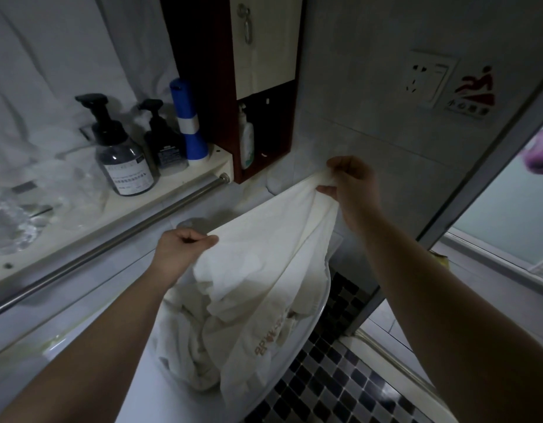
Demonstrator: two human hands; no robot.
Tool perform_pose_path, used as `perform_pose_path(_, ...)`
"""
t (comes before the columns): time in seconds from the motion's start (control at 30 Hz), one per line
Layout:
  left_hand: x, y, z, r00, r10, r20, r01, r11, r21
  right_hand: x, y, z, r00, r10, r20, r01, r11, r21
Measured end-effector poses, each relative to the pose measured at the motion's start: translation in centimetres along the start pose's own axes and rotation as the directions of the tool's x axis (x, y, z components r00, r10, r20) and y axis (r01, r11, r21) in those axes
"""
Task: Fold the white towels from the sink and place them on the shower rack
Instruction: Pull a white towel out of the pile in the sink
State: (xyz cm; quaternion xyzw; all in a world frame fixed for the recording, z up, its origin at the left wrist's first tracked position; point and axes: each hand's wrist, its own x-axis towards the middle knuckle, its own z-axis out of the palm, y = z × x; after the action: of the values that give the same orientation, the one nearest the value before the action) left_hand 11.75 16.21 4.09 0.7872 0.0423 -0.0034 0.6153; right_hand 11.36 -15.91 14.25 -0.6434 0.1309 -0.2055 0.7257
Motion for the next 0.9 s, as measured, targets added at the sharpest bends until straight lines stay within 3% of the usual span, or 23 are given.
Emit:
perform_pose_path(0.23,0.1,-0.1,-0.3,0.995,-0.065,-0.074,0.067,0.997,0.034,0.0,0.6,0.0,1.0,-0.027,0.01,0.028,0.999,-0.036)
perform_pose_path(0.37,-0.2,0.4,-0.1,0.996,0.08,-0.039,-0.066,0.957,0.282,0.0,0.9,-0.2,0.999,-0.049,-0.02,0.047,0.995,-0.091)
perform_pose_path(0.47,-0.7,1.2,0.4,0.992,0.113,-0.063,-0.092,0.958,0.272,-0.2,0.8,-0.2,0.99,-0.095,-0.099,0.064,0.957,-0.281)
perform_pose_path(0.6,-0.4,3.3,1.4,0.986,0.101,-0.13,-0.076,0.98,0.186,-0.4,0.6,-0.5,0.978,-0.177,-0.109,0.078,0.796,-0.6)
perform_pose_path(0.7,-0.5,5.0,2.6,0.973,0.164,-0.16,-0.135,0.975,0.178,-1.2,-0.2,0.1,0.984,-0.177,-0.034,0.111,0.746,-0.656)
perform_pose_path(0.8,-0.9,6.7,4.0,0.958,0.264,-0.109,-0.234,0.946,0.225,-2.7,-0.9,1.6,0.985,-0.032,0.168,0.115,0.847,-0.518)
perform_pose_path(0.9,-1.7,7.9,5.7,0.93,0.367,0.032,-0.363,0.898,0.248,-4.4,-0.9,2.8,0.87,0.111,0.481,0.134,0.885,-0.446)
